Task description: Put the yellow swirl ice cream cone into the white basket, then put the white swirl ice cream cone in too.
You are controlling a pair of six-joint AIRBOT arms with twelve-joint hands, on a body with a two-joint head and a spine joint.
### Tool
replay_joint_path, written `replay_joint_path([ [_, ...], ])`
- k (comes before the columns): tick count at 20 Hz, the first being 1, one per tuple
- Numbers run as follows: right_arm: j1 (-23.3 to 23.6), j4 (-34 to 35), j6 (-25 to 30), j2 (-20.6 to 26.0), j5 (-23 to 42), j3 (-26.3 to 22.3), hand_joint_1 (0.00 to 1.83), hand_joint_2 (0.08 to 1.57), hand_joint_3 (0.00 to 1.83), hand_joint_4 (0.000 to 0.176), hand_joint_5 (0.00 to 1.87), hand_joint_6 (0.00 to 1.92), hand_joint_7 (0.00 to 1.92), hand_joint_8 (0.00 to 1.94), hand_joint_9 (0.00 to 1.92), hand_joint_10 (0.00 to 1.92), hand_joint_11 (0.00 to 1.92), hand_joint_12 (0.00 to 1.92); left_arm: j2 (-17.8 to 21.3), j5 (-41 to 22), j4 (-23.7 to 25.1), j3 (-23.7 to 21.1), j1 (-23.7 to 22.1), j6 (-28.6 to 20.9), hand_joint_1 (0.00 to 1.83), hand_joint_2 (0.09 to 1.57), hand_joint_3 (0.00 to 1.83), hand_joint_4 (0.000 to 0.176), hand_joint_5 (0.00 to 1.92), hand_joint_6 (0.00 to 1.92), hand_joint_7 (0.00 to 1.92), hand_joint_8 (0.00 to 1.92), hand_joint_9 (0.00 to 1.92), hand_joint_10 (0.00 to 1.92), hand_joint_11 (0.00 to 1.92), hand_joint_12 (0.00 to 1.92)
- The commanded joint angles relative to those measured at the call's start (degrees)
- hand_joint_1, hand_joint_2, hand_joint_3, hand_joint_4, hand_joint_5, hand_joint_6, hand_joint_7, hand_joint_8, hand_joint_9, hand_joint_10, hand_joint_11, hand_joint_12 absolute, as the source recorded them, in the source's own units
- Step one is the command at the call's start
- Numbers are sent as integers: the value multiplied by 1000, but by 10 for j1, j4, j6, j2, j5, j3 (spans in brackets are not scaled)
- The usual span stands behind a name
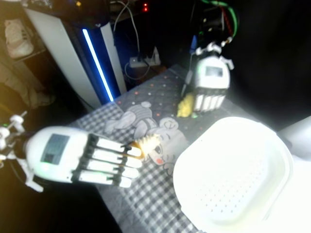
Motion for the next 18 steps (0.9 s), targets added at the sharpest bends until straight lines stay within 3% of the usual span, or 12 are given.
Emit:
replay_joint_path([
  [1, 7, 22, 1, 1, 61, 2, 743, 1164, 7, 38, 410, 0, 291, 1, 287, 1, 25, 811, -1, -83, -8, 2, -16, 0, 1278, 1058, 0, 0, 1242, 332, 1041, 1088, 1023, 1145, 940, 1494],
  [2, 7, 22, 1, 1, 61, 2, 741, 1165, 6, 28, 417, 3, 305, 6, 301, 7, 40, 814, -1, -90, -7, 7, -36, 0, 1280, 1073, 0, 0, 1230, 292, 1015, 1159, 999, 1148, 860, 1507],
  [4, 7, 22, 1, 0, 61, 3, 783, 1156, 0, 16, 429, 6, 316, 7, 327, 14, 60, 815, -10, -100, -9, 26, -72, 0, 1197, 1046, 0, 0, 1143, 678, 824, 1378, 803, 1679, 726, 1879],
  [5, 7, 22, 1, -2, 61, 4, 880, 1134, 0, 0, 453, 2, 332, 2, 337, 6, 37, 844, -20, -102, -24, 41, -91, 9, 1246, 1121, 4, 0, 1075, 580, 854, 1417, 772, 1603, 664, 1823],
  [7, 7, 22, 1, -8, 61, 9, 793, 1140, 4, 50, 422, 0, 314, 0, 321, 2, 34, 838, -48, -91, -66, 80, -115, 32, 1267, 1115, 0, 0, 1151, 406, 899, 1365, 781, 1430, 605, 1687],
  [9, 7, 20, 1, -13, 62, 14, 850, 1143, 1, 29, 427, 0, 308, 0, 322, 1, 19, 875, -99, -48, -114, 145, -132, 60, 1204, 1021, 2, 0, 1218, 542, 971, 1039, 854, 1552, 730, 1838],
  [11, 7, 19, 1, -21, 64, 20, 812, 1150, 2, 32, 424, 4, 326, 7, 354, 13, 60, 909, -158, 14, -146, 214, -137, 91, 1279, 1035, 0, 0, 1261, 291, 1125, 944, 948, 1119, 725, 1564],
  [13, 8, 19, 1, -30, 67, 27, 807, 1147, 1, 37, 428, 1, 333, 1, 373, 6, 89, 876, -213, 65, -160, 281, -136, 91, 1207, 994, 3, 0, 1298, 396, 1088, 587, 967, 1441, 961, 1794],
  [14, 8, 19, 1, -33, 70, 29, 797, 1148, 1, 33, 427, 0, 335, 1, 377, 5, 95, 868, -237, 85, -162, 310, -135, 91, 1262, 1043, 0, 0, 1286, 262, 1057, 981, 914, 1380, 889, 1750],
  [16, 15, 17, 2, -35, 80, 30, 787, 1145, 0, 12, 452, 9, 349, 5, 386, 6, 111, 863, -268, 111, -164, 348, -135, 90, 1195, 1008, 0, 0, 1254, 482, 1013, 717, 862, 1299, 743, 1618],
  [17, 16, 16, 3, -38, 86, 31, 753, 1152, 0, 14, 445, 2, 348, 1, 378, 1, 122, 803, -274, 117, -169, 356, -133, 90, 1169, 1012, 0, 0, 1224, 550, 1019, 500, 854, 1014, 666, 1451],
  [18, 17, 16, 6, -40, 93, 31, 734, 1157, 1, 15, 444, 0, 352, 2, 373, 0, 121, 784, -275, 118, -170, 356, -131, 90, 1113, 921, 0, 0, 1031, 181, 1051, 308, 906, 769, 676, 1302],
])
